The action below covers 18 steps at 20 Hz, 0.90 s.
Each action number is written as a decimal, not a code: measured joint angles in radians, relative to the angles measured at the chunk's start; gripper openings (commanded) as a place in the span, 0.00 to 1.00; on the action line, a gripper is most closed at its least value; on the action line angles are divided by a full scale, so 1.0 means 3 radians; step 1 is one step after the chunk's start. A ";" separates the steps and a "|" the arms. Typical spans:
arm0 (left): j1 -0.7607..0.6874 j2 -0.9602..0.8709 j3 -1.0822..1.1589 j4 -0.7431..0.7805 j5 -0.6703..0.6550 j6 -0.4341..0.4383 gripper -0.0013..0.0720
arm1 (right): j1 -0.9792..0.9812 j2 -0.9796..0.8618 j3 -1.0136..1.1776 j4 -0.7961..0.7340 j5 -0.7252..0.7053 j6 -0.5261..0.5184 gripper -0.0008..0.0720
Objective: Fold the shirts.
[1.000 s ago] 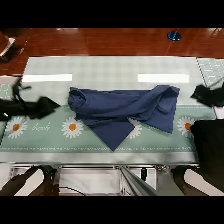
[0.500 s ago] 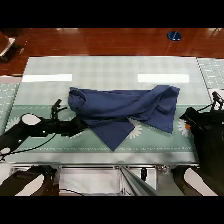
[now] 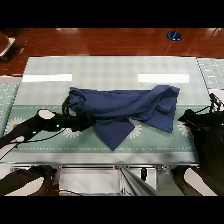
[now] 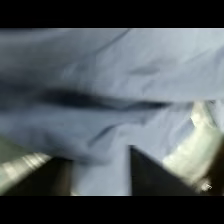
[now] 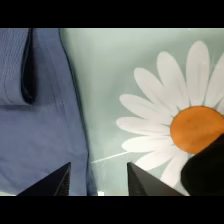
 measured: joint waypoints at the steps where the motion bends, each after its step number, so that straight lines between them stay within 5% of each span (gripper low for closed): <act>1: -0.0025 -0.0042 0.0051 0.0038 0.0027 0.0027 0.03 | 0.0000 -0.0003 0.0010 0.0023 -0.0032 -0.0010 0.57; 18: -0.0083 -0.0155 0.0350 -0.0031 -0.0134 0.0187 0.03 | 0.0000 -0.1762 0.1662 0.0540 -0.0051 -0.0113 0.57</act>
